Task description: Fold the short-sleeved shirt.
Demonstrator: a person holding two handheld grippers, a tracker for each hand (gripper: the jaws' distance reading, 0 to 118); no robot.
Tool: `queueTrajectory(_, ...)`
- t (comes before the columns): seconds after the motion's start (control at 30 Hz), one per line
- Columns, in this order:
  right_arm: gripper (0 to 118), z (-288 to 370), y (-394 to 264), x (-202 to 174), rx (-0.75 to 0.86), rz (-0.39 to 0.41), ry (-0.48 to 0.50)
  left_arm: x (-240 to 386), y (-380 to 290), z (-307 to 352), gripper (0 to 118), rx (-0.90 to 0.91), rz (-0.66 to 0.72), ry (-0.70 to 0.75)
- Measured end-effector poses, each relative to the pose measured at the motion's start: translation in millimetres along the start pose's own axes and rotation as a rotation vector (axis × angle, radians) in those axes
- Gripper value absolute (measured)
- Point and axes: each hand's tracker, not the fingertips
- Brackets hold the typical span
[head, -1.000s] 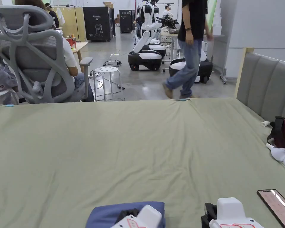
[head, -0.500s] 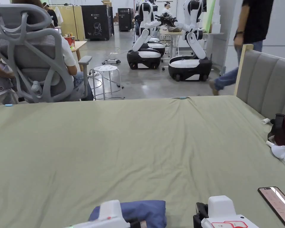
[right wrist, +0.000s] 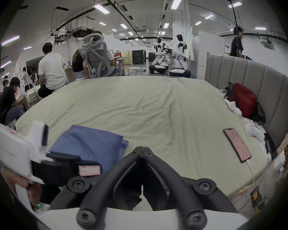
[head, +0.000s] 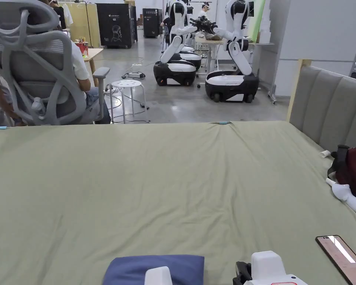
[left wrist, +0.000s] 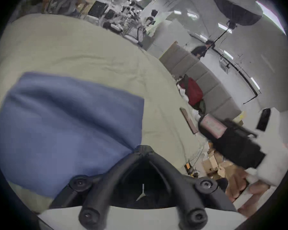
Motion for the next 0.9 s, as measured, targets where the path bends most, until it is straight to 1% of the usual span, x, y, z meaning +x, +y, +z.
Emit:
queueTrajectory(0.07,0,-8,4,-11,-0.012,-0.024,0.072,-8,10,30,0,0.063,0.010,0.006)
queueTrajectory(0.17,0,-28,9,-29,-0.046,-0.091,0.201,-34,23,75,0,0.152,0.044,0.054)
queueTrajectory(0.2,0,-37,9,-34,-0.073,-0.111,0.228,-45,26,88,0,0.176,0.064,0.073)
queueTrajectory(0.23,0,-46,7,-40,-0.090,-0.105,0.223,-57,27,99,0,0.194,0.096,0.079)
queueTrajectory(0.27,0,-52,5,-43,-0.102,-0.102,0.231,-68,27,108,8,0.209,0.128,0.082)
queueTrajectory(0.3,0,-61,2,-44,-0.130,-0.123,0.270,-79,27,116,38,0.221,0.153,0.094)
queueTrajectory(0.33,0,-68,-2,-43,-0.158,-0.150,0.279,-90,25,122,70,0.217,0.162,0.105)
queueTrajectory(0.37,0,-74,-5,-43,-0.183,-0.157,0.263,-98,23,125,95,0.214,0.177,0.111)
queueTrajectory(0.4,0,-80,-8,-42,-0.212,-0.136,0.220,-108,20,128,110,0.216,0.207,0.107)
queueTrajectory(0.43,0,-85,-12,-40,-0.234,-0.093,0.159,-119,16,130,108,0.226,0.257,0.074)
queueTrajectory(0.47,0,-89,-14,-38,-0.241,-0.076,0.131,-128,14,130,107,0.230,0.318,0.043)
queueTrajectory(0.5,0,-93,-17,-33,-0.244,-0.102,0.131,-138,11,126,107,0.225,0.383,0.018)
queueTrajectory(0.53,0,-95,-18,-28,-0.256,-0.151,0.147,-147,8,120,107,0.215,0.426,0.001)
queueTrajectory(0.57,0,-96,-18,-24,-0.255,-0.184,0.170,-154,5,115,107,0.208,0.450,0.000)
queueTrajectory(0.63,0,-97,-17,-25,-0.248,-0.158,0.156,-162,-1,102,103,0.184,0.487,0.004)
queueTrajectory(0.67,0,-97,-16,-26,-0.248,-0.143,0.148,-167,-4,91,99,0.157,0.516,-0.034)
queueTrajectory(0.73,0,-98,-16,-26,-0.250,-0.145,0.147,-170,-6,81,98,0.196,0.556,-0.116)
queueTrajectory(0.77,0,-99,-16,-26,-0.250,-0.143,0.146,-170,-3,78,95,0.213,0.601,-0.163)
queueTrajectory(0.83,0,-101,-17,-26,-0.252,-0.139,0.144,-174,-3,64,71,0.214,0.707,-0.257)
queueTrajectory(0.87,0,-101,-17,-27,-0.251,-0.135,0.142,-174,-5,53,47,0.188,0.752,-0.265)
queueTrajectory(0.9,0,-101,-17,-28,-0.250,-0.130,0.139,-171,-5,43,25,0.156,0.752,-0.226)
